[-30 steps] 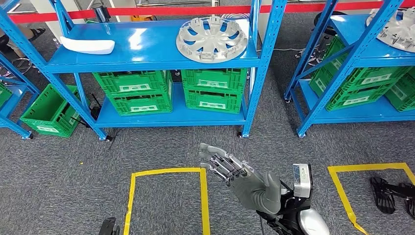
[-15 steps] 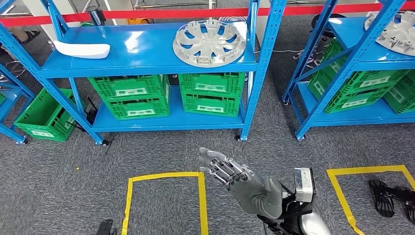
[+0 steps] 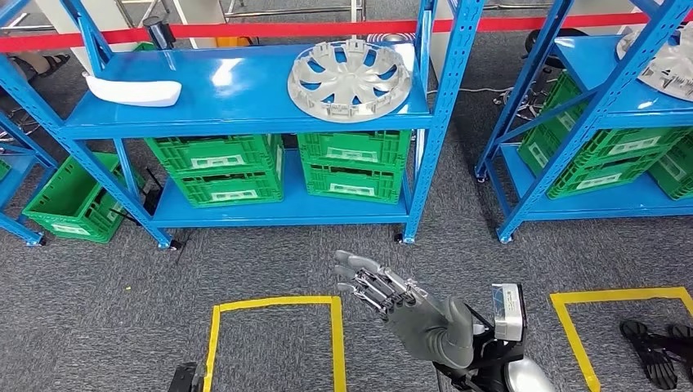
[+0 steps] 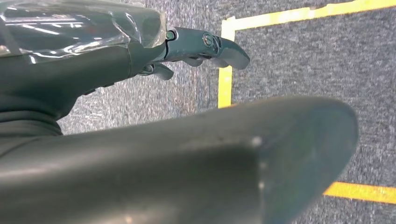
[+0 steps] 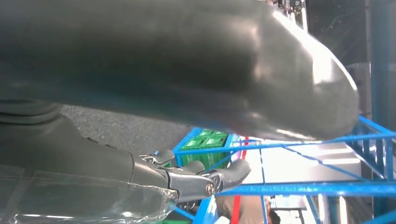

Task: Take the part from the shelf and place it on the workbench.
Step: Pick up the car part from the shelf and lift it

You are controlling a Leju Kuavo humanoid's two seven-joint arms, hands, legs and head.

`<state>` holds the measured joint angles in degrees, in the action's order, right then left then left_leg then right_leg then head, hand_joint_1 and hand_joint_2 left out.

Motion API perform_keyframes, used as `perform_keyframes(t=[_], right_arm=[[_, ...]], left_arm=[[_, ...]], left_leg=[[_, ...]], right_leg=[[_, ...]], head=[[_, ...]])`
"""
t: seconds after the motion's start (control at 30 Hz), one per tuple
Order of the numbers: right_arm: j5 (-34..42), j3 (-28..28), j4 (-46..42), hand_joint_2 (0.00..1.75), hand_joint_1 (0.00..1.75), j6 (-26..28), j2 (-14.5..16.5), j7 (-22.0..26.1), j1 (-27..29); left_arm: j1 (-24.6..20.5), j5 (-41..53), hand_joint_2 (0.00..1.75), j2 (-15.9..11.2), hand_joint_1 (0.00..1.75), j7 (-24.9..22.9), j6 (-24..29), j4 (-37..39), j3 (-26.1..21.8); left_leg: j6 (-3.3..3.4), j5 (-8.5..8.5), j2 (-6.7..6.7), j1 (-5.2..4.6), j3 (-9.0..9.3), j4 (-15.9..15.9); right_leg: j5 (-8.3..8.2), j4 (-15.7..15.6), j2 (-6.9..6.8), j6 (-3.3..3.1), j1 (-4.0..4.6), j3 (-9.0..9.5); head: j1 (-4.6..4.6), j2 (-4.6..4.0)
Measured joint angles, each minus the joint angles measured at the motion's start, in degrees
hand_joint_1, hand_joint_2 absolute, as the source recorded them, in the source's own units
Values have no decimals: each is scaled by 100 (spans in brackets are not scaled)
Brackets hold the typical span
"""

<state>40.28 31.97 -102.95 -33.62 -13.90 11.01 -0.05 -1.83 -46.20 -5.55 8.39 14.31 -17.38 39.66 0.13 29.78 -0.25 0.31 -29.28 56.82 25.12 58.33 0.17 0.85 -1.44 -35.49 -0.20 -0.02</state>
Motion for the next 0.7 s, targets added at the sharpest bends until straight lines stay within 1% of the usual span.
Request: perform_keyframes(t=[0.03, 0.07, 0.1, 0.13, 0.17, 0.2, 0.23, 0.27, 0.3, 0.33, 0.37, 0.4, 0.43, 0.47, 0.5, 0.53, 0.57, 0.6, 0.63, 0.67, 0.7], right_arm=[[1, 0, -7, 0, 0, -2, 2, -3, -2], [2, 2, -15, 0, 0, -4, 5, -3, -5], [2, 3, -21, 0, 0, -7, 8, -4, -5], [3, 5, -23, 0, 0, -9, 10, -4, -4], [3, 7, -24, 0, 0, -10, 11, -4, -1], [3, 8, -24, 0, 0, -10, 11, -9, 1], [4, 10, -24, 0, 0, -10, 11, -16, 3], [6, 11, -24, 0, 0, -10, 11, -25, 1], [8, 11, -25, 0, 0, -10, 11, -34, -1], [11, 11, -26, 0, 0, -11, 12, -40, -3], [14, 11, -29, 0, 0, -13, 10, -45, -7], [18, 11, -33, 0, 0, -14, 12, -50, -10], [20, 13, -34, 0, 0, -18, 13, -58, -5], [24, 13, -37, 0, 0, -22, 14, -65, -4], [27, 14, -38, 0, 0, -25, 15, -75, -1], [29, 14, -38, 0, 0, -28, 14, -84, -5], [32, 15, -40, 0, 0, -29, 14, -93, -24], [34, 17, -39, 0, 0, -31, 13, -108, -40], [38, 21, -39, 0, 0, -32, 13, -120, -54], [43, 27, -38, 0, 0, -34, 13, -133, -62], [50, 34, -37, 0, 0, -38, 13, -149, -63]], left_arm=[[-2, -2, 0, 2, 0, 2, -1, 0, 2], [-4, -2, 0, 2, 0, 3, -1, 0, 3], [-3, -4, 0, 3, 0, 6, 0, 0, 3], [0, -6, 0, 3, 0, 7, 1, 0, 3], [8, -8, 0, 4, 0, 9, 1, 0, 4], [17, -10, 0, 8, 0, 12, 1, 0, 5], [25, -12, 0, 10, 0, 16, 1, 0, 6], [30, -14, 0, 13, 0, 24, 1, 0, 7], [32, -16, 0, 12, 0, 31, 1, 0, 8], [31, -17, 0, -2, 0, 38, 1, 2, 8], [29, -18, 0, -8, 0, 43, 2, 1, 8], [23, -17, 0, -24, 0, 47, 3, 1, 8], [19, -17, 0, -38, 0, 50, 5, 0, 8], [19, -17, 0, -41, 0, 52, 6, -2, 8], [22, -17, 0, -50, 0, 52, 7, -2, 8], [24, -18, 0, -49, 0, 50, 7, -2, 8], [22, -19, 0, -45, 0, 47, 7, -2, 8], [15, -24, 0, -38, 0, 45, 7, -2, 7], [8, -32, 0, -26, 0, 44, 7, -2, 6], [7, -41, 0, -12, 0, 44, 6, -2, 5], [13, -52, 0, 2, 0, 44, 5, -2, 5]], left_leg=[[-28, 63, 5, 15, -35, 96], [-60, 169, 9, 26, -130, 303], [-91, 303, 12, 34, -300, 627], [-117, 453, 14, 38, -538, 1041], [-131, 556, 15, 41, -784, 1424], [-129, 560, 15, 42, -976, 1666], [-110, 449, 15, 41, -1070, 1703], [-71, 230, 15, 34, -1043, 1506], [-9, -54, 15, 15, -927, 1139], [75, -268, 19, -13, -784, 770], [161, -399, 27, -48, -656, 449], [233, -440, 35, -88, -570, 237], [288, -407, 40, -121, -522, 123], [325, -388, 36, -140, -474, 25], [346, -388, 29, -134, -392, -60], [364, -399, 22, -118, -291, -142], [374, -406, 17, -97, -195, -193], [370, -410, 15, -80, -117, -228], [367, -397, 11, -79, -80, -235], [357, -371, 8, -78, -59, -234], [340, -336, 3, -75, -30, -233]], right_leg=[[22, -5, 6, -42, -10, 26], [43, -9, 9, -82, -25, 58], [68, -11, 10, -116, -21, 86], [94, -11, 10, -143, -14, 110], [119, -11, 13, -157, -4, 132], [148, -11, 20, -165, 9, 164], [183, -11, 29, -165, 23, 207], [219, -12, 38, -164, 39, 263], [258, -17, 45, -161, 54, 325], [295, -26, 48, -155, 56, 371], [325, -43, 51, -142, 59, 407], [343, -69, 52, -115, 55, 425], [325, -68, 49, -69, 48, 438], [296, -72, 45, -21, 50, 469], [282, -55, 37, 14, 45, 483], [289, 16, 31, 36, 45, 485], [349, 154, 28, 32, 45, 426], [445, 405, 26, 20, 43, 281], [555, 741, 25, 16, 38, 76], [662, 1085, 24, 22, 28, -168], [726, 1323, 23, 51, 14, -375]], head=[[-4, 0], [-8, 0], [-13, 0], [-16, 0], [-16, 0], [-16, 0], [-17, 0], [-17, 0], [-16, 0], [-9, 0], [-4, 0], [-2, 0], [-2, 0], [-9, 0], [-14, 0], [-11, 0], [-6, 0], [-1, 0], [5, 0], [6, 0], [4, 0]])
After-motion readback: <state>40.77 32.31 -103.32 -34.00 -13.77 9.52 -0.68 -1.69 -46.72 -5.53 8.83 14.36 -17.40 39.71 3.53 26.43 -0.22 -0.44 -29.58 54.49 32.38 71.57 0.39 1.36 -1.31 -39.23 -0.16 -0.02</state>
